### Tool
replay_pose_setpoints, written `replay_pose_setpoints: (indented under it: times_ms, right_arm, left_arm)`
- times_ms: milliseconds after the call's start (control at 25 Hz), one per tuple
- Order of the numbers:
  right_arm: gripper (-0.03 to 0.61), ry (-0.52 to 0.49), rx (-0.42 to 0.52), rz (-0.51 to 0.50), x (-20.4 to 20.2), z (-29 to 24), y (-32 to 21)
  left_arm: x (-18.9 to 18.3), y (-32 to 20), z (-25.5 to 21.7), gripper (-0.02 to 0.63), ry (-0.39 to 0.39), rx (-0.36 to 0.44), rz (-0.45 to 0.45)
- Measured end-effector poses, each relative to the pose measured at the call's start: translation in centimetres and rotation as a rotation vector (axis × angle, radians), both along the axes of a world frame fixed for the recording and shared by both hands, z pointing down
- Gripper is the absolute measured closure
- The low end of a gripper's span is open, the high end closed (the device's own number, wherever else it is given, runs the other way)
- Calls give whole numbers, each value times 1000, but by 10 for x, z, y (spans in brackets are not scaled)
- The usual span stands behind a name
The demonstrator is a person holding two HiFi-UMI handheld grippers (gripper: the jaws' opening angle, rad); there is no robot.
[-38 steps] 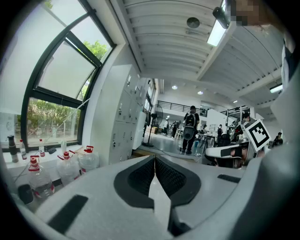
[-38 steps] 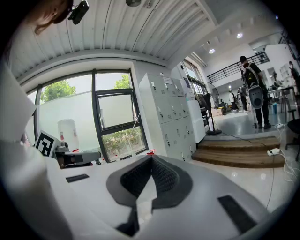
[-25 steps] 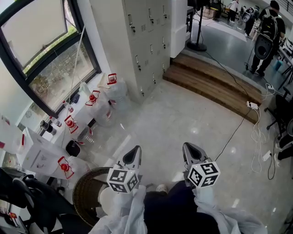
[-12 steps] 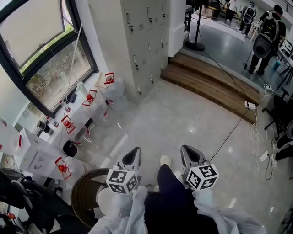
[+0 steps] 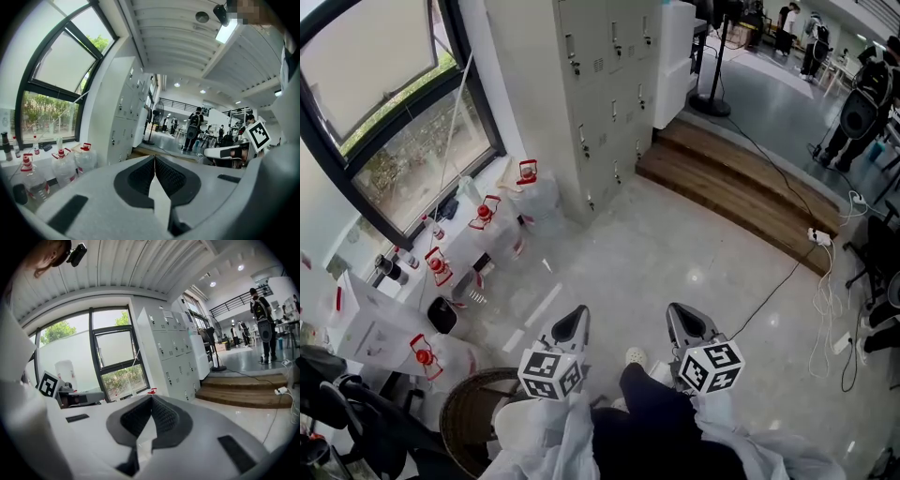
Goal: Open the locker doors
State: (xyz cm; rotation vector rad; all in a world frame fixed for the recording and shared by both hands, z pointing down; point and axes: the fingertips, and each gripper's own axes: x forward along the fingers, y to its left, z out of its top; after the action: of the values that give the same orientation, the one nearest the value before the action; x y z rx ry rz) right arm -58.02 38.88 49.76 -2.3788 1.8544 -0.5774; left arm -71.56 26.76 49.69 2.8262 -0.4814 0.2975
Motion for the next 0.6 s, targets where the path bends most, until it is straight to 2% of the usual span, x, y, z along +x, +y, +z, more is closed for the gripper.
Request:
replay_pose_setpoints:
  times_ms: [600]
  right_arm:
    - [577, -25, 9, -45, 112, -2, -97]
  left_arm:
    - [105, -81, -9, 603, -2, 20, -21]
